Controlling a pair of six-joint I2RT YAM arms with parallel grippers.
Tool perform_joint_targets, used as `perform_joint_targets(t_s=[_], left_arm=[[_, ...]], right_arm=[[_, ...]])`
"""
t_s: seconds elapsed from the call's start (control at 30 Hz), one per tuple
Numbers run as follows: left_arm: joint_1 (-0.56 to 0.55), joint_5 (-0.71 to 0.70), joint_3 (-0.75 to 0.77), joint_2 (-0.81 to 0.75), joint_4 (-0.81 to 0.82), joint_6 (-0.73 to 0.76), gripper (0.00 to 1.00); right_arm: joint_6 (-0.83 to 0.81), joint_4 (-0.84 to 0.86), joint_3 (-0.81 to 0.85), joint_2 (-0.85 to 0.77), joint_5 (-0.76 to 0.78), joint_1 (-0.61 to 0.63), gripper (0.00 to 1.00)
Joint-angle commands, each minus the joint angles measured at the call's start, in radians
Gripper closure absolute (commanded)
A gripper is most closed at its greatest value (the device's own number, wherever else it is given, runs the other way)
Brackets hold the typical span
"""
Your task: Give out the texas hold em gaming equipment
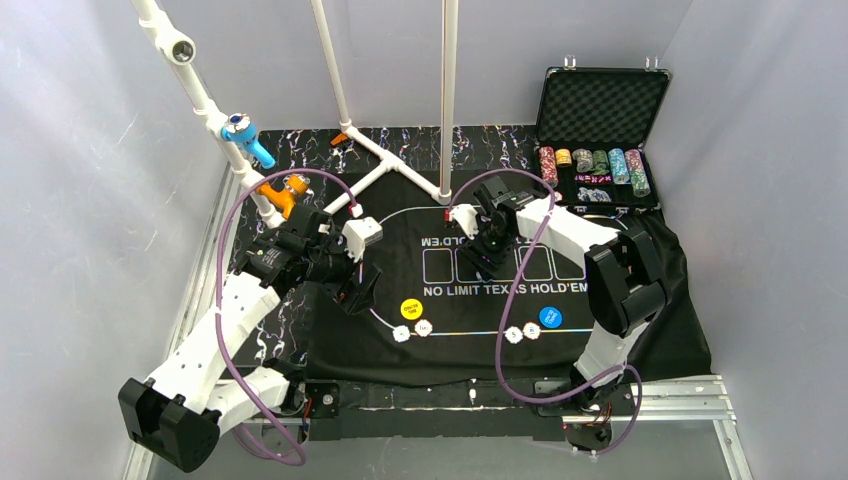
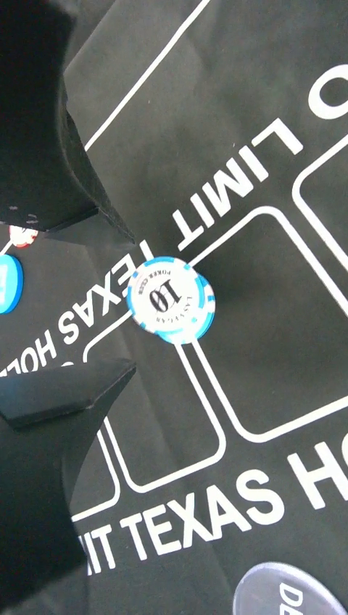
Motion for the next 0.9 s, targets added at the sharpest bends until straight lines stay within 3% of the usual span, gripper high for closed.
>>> perform_joint_targets(t_s=[0.0,0.27,0.6,0.87], left_arm=[[-0.005,0.021,-0.011,-0.029,-0.008,0.009,0.01],[-0.005,0.026,-0.011,-0.032,-0.009,0.009,0.01],[-0.005,0.031,-0.012,-0.03,-0.009,0.008,0.01],[-0.005,0.038,-0.005,-0.022,-0.009,0.005,0.01]], right_arm=[[0.003,0.003,0.004,-0.06,0.058,-0.032,0.33],[-0.092,-0.088,-0.078,-0.193,0.042,-0.216,0.32],[-0.357,-0.195,-0.229,-0.346,0.048,-0.682,0.33],[-0.424,-0.146,-0.28,-0.3,0.046,-0.859,0.35]])
